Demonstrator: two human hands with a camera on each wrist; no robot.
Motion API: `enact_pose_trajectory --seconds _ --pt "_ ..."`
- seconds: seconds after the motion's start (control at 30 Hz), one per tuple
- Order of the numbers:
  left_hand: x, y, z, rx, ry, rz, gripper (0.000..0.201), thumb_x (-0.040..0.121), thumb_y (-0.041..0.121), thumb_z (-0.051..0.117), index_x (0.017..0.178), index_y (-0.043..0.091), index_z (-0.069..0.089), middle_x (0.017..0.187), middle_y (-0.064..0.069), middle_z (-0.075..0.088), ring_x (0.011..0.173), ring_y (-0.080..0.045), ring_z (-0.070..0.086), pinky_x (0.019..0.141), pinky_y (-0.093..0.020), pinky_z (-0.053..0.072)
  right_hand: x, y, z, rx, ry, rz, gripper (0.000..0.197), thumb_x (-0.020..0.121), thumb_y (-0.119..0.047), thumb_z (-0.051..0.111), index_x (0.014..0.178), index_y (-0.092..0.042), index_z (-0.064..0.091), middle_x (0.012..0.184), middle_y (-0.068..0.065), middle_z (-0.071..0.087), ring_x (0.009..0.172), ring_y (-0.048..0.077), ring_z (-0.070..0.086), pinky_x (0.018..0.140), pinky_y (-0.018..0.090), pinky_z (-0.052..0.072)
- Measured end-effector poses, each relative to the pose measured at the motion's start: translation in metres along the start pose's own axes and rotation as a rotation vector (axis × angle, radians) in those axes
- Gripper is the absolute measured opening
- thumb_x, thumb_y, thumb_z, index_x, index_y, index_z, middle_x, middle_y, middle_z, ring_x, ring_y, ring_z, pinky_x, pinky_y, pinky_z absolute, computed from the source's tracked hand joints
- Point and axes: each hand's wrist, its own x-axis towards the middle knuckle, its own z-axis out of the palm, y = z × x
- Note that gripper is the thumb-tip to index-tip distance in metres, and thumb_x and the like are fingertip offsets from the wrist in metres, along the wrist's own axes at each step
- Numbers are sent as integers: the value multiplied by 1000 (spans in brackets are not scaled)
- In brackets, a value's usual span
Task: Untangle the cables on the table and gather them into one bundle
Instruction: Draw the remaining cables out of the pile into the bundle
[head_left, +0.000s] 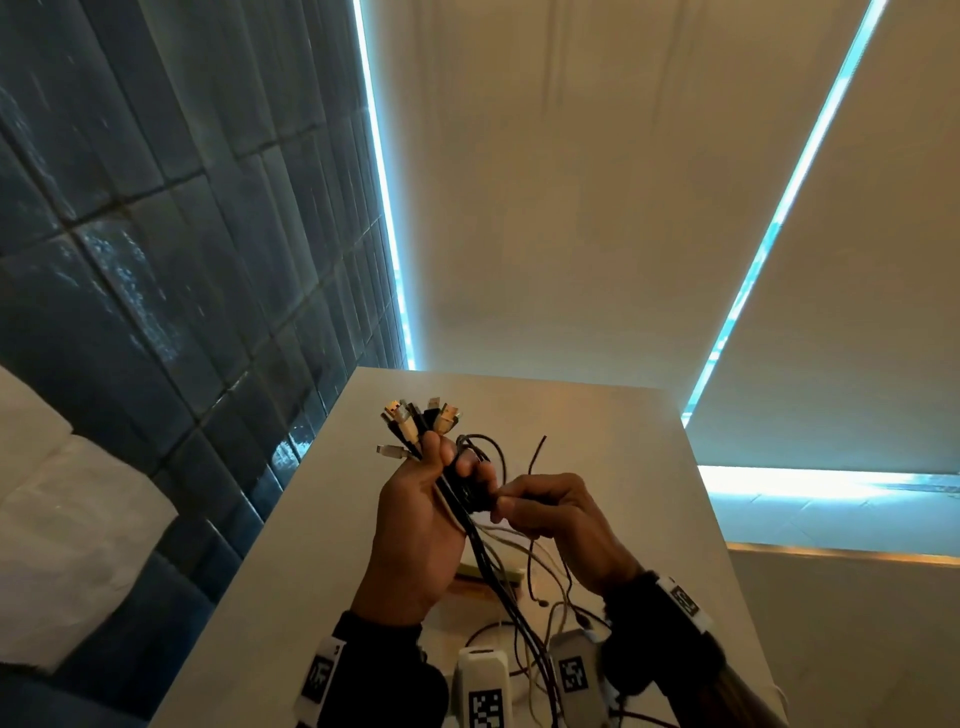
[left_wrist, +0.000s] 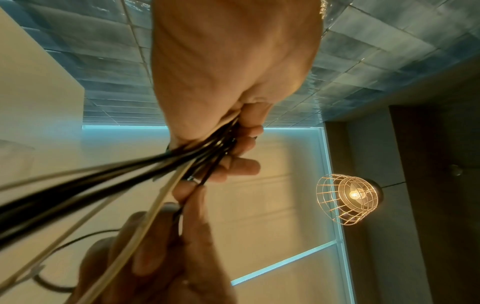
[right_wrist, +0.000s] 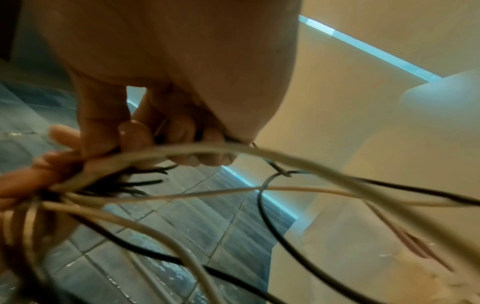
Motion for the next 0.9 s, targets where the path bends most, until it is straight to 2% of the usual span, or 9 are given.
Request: enact_pose_trajectory --seconds 0.07,0.2,0.33,0.43,0.6,0.7,0.77,0.83,0.9 --pt "-1 0 3 -22 -24 14 31 97 32 36 74 12 43 67 -2 46 61 -18 50 68 -34 43 -3 7 -4 14 13 15 15 82 -17 61 74 -9 72 58 -10 53 56 5 39 55 15 31" --pt "-3 0 7 17 -72 35 26 88 33 44 72 12 44 67 -2 48 53 -14 40 59 -29 35 -11 22 -10 -16 25 42 19 83 -20 62 74 -7 71 63 -10 58 58 3 41 55 13 32" --pt "-2 0 5 75 -77 42 29 89 34 44 70 13 44 67 -2 48 51 -12 35 54 -27 32 -15 39 -17 -68 60 95 19 90 -12 60 74 -7 70 61 -13 60 58 -3 45 57 10 35" --pt "-2 -2 6 119 -76 35 30 89 34 43 69 12 44 64 -1 42 50 -12 32 53 -26 30 -15 52 -19 -72 91 143 19 83 -22 60 72 -10 70 61 -12 60 59 -1 46 56 10 35" --pt "-3 1 5 168 -70 21 28 86 33 45 70 10 42 62 -1 41 48 -11 31 52 -26 28 -9 76 -20 -101 149 191 19 77 -25 60 69 -11 71 65 -4 58 59 5 43 57 12 35" --pt "-4 6 3 174 -60 14 28 86 33 45 70 11 43 61 0 41 48 -11 30 53 -27 26 -7 97 -25 -125 173 231 20 80 -24 62 68 -10 72 67 1 59 66 11 47 66 24 38" --pt "-5 8 2 180 -54 10 28 86 33 45 70 11 44 61 0 41 48 -11 30 54 -28 26 -8 110 -30 -140 184 260 21 87 -16 63 70 -7 72 70 1 62 69 12 50 70 29 39" --pt "-6 9 1 189 -47 9 28 87 33 45 70 10 44 61 0 42 48 -11 30 52 -27 26 -8 118 -31 -159 183 274 23 90 -9 61 70 -6 72 69 -1 63 68 8 51 70 27 40" --pt "-6 9 2 195 -45 7 28 87 33 45 70 11 44 60 0 42 48 -10 30 51 -26 27 -9 122 -28 -178 198 263 23 90 -8 61 70 -6 72 67 -3 62 65 6 50 68 24 40"
